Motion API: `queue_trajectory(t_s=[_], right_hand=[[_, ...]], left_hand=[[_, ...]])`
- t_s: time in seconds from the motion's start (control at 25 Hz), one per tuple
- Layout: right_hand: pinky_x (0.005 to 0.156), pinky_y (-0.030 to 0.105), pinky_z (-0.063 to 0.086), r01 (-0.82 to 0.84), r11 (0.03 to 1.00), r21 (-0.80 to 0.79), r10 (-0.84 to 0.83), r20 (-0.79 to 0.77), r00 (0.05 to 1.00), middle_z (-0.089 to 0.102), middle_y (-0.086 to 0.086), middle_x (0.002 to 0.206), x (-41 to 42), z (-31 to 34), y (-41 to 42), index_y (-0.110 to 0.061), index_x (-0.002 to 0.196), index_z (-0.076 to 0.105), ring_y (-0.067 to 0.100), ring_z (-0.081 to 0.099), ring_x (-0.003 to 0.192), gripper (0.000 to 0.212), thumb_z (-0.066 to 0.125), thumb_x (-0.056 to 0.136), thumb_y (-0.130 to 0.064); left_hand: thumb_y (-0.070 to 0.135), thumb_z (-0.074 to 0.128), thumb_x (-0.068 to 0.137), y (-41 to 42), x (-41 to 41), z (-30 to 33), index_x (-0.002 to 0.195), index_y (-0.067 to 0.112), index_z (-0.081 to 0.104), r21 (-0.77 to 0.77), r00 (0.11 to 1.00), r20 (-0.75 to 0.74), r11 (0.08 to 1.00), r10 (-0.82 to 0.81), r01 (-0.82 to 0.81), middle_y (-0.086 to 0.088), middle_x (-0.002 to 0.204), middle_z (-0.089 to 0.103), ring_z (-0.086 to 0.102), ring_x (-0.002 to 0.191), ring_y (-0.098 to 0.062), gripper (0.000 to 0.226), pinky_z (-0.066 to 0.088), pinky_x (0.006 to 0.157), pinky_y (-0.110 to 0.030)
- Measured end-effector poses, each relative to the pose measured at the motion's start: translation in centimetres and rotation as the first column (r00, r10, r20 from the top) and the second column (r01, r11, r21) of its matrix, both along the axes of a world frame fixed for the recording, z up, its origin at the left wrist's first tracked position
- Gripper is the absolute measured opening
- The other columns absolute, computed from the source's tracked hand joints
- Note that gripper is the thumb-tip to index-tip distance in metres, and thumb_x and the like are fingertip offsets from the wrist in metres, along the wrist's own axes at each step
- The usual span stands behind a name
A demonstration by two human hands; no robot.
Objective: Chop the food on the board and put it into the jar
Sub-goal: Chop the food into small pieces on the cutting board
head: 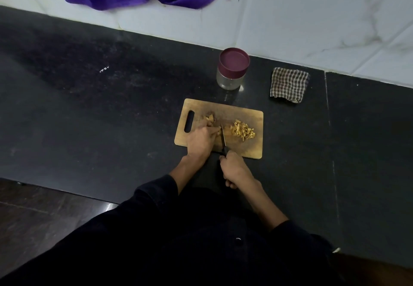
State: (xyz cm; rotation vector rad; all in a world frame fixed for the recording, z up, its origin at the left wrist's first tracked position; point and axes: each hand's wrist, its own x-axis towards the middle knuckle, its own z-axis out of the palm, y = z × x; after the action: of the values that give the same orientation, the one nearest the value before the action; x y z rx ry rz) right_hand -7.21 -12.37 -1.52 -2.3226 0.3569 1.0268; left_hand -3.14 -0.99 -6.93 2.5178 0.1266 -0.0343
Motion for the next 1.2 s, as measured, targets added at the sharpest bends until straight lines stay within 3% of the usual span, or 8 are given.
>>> queue_trajectory(t_s=[0.4, 0.64, 0.72, 0.8, 0.88, 0.96, 1.08, 1.2], right_hand=[[0.034, 0.022, 0.036, 0.140, 0.978, 0.156, -0.142, 0.003, 0.990, 0.058, 0.009, 0.070, -2.0, -0.3, -0.6, -0.009, 0.111, 0.044, 0.016, 0.053, 0.040, 0.023, 0.036, 0.105, -0.030], [0.035, 0.015, 0.020, 0.483, 0.729, 0.484, -0.463, -0.171, 0.870, 0.037, 0.000, 0.050, -2.8, -1.5, -1.0, -0.016, 0.091, 0.042, 0.011, 0.031, 0.032, 0.023, 0.042, 0.103, -0.035], [0.036, 0.019, 0.027, 0.387, 0.828, 0.406, -0.390, -0.080, 0.917, 0.045, 0.003, 0.056, -2.7, -1.5, -1.0, -0.016, 0.093, 0.045, 0.014, 0.039, 0.036, 0.024, 0.041, 0.103, -0.037], [0.050, 0.031, 0.048, 0.118, 0.989, 0.086, -0.127, 0.112, 0.986, 0.062, 0.012, 0.085, -2.1, -1.4, -0.8, -0.012, 0.107, 0.051, 0.023, 0.062, 0.060, 0.028, 0.039, 0.104, -0.037], [0.077, 0.040, 0.052, -0.029, 0.982, -0.185, 0.065, 0.190, 0.980, 0.062, 0.016, 0.114, -1.7, -1.2, -0.2, -0.007, 0.118, 0.052, 0.033, 0.064, 0.098, 0.032, 0.039, 0.104, -0.032], [0.082, 0.041, 0.047, -0.042, 0.967, -0.251, 0.099, 0.218, 0.971, 0.060, 0.017, 0.122, -1.7, -1.1, 0.5, -0.004, 0.124, 0.051, 0.034, 0.060, 0.111, 0.033, 0.039, 0.104, -0.028], [0.062, 0.034, 0.052, 0.033, 0.998, -0.053, -0.026, 0.119, 0.993, 0.063, 0.014, 0.094, -1.5, -1.0, -0.1, -0.007, 0.121, 0.049, 0.029, 0.066, 0.078, 0.032, 0.038, 0.104, -0.031], [0.037, 0.019, 0.032, 0.262, 0.935, 0.237, -0.245, -0.100, 0.964, 0.044, 0.002, 0.060, -0.8, -0.5, -2.4, -0.017, 0.114, 0.044, 0.014, 0.042, 0.039, 0.024, 0.040, 0.103, -0.038]], left_hand=[[0.027, 0.056, 0.094, -0.2, -0.6, 0.9, 0.112, 0.026, 0.069, 0.052, 1.000, -0.001, 0.998, -0.029, 0.029, 0.001, 0.115, 0.061, 0.062, 0.096, -0.021, 0.023, 0.050, 0.071, -0.034], [0.026, 0.056, 0.093, -0.1, -0.6, 0.7, 0.104, 0.024, 0.073, 0.071, 0.999, 0.024, 0.997, -0.022, 0.021, 0.001, 0.112, 0.062, 0.062, 0.094, -0.021, 0.020, 0.042, 0.066, -0.030], [0.027, 0.056, 0.094, -0.2, -0.7, 0.7, 0.105, 0.023, 0.072, 0.045, 1.000, 0.021, 0.999, -0.022, 0.021, -0.001, 0.113, 0.062, 0.063, 0.094, -0.023, 0.020, 0.047, 0.068, -0.034], [0.027, 0.056, 0.094, -0.1, -0.6, 0.8, 0.110, 0.022, 0.070, 0.029, 1.000, 0.015, 0.999, -0.019, 0.019, -0.002, 0.114, 0.062, 0.062, 0.095, -0.023, 0.022, 0.050, 0.073, -0.035], [0.027, 0.057, 0.093, 0.1, -0.5, 0.7, 0.112, 0.022, 0.069, 0.027, 1.000, 0.011, 0.999, -0.018, 0.018, -0.003, 0.114, 0.063, 0.062, 0.097, -0.024, 0.023, 0.049, 0.075, -0.035], [0.027, 0.058, 0.093, 0.1, -0.5, 0.4, 0.112, 0.021, 0.069, 0.026, 0.999, 0.011, 0.999, -0.037, 0.037, -0.004, 0.114, 0.063, 0.062, 0.097, -0.024, 0.023, 0.051, 0.076, -0.037], [0.028, 0.055, 0.094, 0.3, -0.4, 0.2, 0.110, 0.022, 0.070, 0.052, 0.998, 0.025, 0.997, -0.064, 0.062, -0.002, 0.116, 0.061, 0.063, 0.094, -0.024, 0.023, 0.052, 0.073, -0.040], [0.029, 0.054, 0.095, 0.4, -0.3, 0.2, 0.112, 0.022, 0.069, 0.081, 0.996, 0.028, 0.993, -0.090, 0.087, -0.001, 0.117, 0.060, 0.062, 0.092, -0.023, 0.024, 0.052, 0.069, -0.039]])
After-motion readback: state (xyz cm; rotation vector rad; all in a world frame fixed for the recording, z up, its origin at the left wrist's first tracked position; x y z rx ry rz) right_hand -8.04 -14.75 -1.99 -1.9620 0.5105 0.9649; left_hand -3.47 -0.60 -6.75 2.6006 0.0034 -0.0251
